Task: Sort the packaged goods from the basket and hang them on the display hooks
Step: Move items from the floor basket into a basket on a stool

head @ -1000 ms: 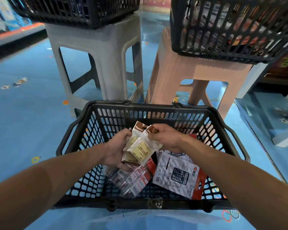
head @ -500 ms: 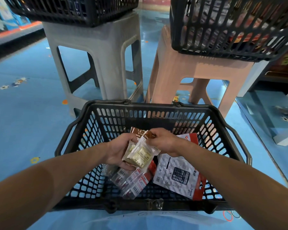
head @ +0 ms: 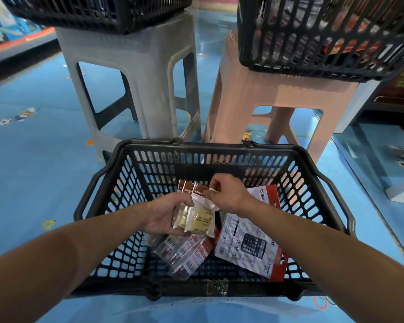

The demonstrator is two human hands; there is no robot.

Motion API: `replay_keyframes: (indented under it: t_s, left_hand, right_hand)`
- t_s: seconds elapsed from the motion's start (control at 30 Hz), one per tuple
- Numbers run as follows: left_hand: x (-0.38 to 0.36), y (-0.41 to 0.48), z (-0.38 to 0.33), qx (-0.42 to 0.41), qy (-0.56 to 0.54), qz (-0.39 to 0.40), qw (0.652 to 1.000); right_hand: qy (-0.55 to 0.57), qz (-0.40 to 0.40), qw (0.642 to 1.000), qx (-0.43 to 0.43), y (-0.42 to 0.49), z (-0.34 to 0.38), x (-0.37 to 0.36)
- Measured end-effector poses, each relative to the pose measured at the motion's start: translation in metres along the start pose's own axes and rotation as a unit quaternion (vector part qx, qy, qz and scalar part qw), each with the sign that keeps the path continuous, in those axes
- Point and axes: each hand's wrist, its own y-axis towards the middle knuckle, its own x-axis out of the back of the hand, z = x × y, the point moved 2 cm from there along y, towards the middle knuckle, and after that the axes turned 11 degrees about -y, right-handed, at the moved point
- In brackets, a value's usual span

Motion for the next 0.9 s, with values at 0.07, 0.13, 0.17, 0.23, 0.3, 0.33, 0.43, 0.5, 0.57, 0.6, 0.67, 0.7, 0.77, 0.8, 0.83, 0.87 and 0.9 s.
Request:
replay_keyframes:
  t_s: [0.07, 0.13, 0.17, 0.23, 0.3, 0.33, 0.43, 0.5, 0.57, 0.6, 0.67, 0.7, 0.77, 0.8, 0.83, 0.87, 0.9]
  left_hand:
    - [-0.002, -0.001, -0.001, -0.010, 0.003, -0.003, 1.000]
    - [-0.004, -0.001, 0.000, -0.016, 0.019, -0.010, 1.000]
    - [-0.004, 0.000, 0.001, -0.017, 0.027, -0.016, 0.999]
    - [-0.003, 0.003, 0.002, -0.019, 0.039, -0.026, 0.999]
    - [0.003, 0.009, 0.004, -0.017, 0.056, -0.030, 0.998]
    - [0.007, 0.011, 0.005, -0.014, 0.063, -0.032, 0.997]
    - [0.021, 0.018, 0.007, -0.012, 0.063, -0.078, 0.995]
    - [0.027, 0.022, 0.008, -0.014, 0.065, -0.113, 0.991]
    - [0.033, 0.026, 0.008, -0.030, 0.078, -0.144, 0.986]
    - [0.035, 0.028, 0.007, -0.045, 0.082, -0.156, 0.983]
    - [0.036, 0.032, 0.004, -0.070, 0.083, -0.172, 0.979]
    - [0.037, 0.033, 0.002, -0.078, 0.076, -0.179, 0.978]
    - [0.037, 0.036, 0.002, -0.083, 0.063, -0.185, 0.977]
    - [0.037, 0.036, 0.002, -0.086, 0.058, -0.189, 0.977]
    - [0.038, 0.037, 0.001, -0.093, 0.051, -0.196, 0.975]
    - [0.038, 0.037, 0.000, -0.102, 0.046, -0.205, 0.972]
    - [0.038, 0.037, -0.001, -0.109, 0.040, -0.215, 0.970]
  right_hand:
    - [0.020, -0.003, 1.000, -0.007, 0.000, 0.001, -0.001]
    - [0.040, 0.001, 0.999, -0.013, 0.001, 0.003, -0.005]
    - [0.045, 0.006, 0.999, -0.016, 0.002, 0.004, -0.007]
    - [0.046, 0.025, 0.998, -0.019, 0.004, 0.004, -0.011]
    - [0.039, 0.055, 0.997, -0.027, 0.008, -0.001, -0.010]
    - [0.026, 0.075, 0.996, -0.033, 0.011, -0.005, -0.009]
    - [-0.043, 0.113, 0.991, -0.059, 0.020, -0.024, -0.003]
    - [-0.095, 0.105, 0.987, -0.074, 0.027, -0.038, -0.004]
    - [-0.140, 0.082, 0.983, -0.083, 0.033, -0.048, -0.009]
    - [-0.153, 0.065, 0.982, -0.086, 0.035, -0.051, -0.012]
    - [-0.172, 0.027, 0.981, -0.086, 0.039, -0.052, -0.021]
    - [-0.181, 0.014, 0.980, -0.083, 0.041, -0.051, -0.026]
    - [-0.186, 0.014, 0.979, -0.082, 0.044, -0.049, -0.035]
    - [-0.187, 0.023, 0.979, -0.084, 0.045, -0.047, -0.039]
    - [-0.192, 0.035, 0.977, -0.084, 0.046, -0.044, -0.043]
    - [-0.203, 0.044, 0.975, -0.082, 0.047, -0.042, -0.046]
    - [-0.214, 0.049, 0.973, -0.077, 0.049, -0.041, -0.048]
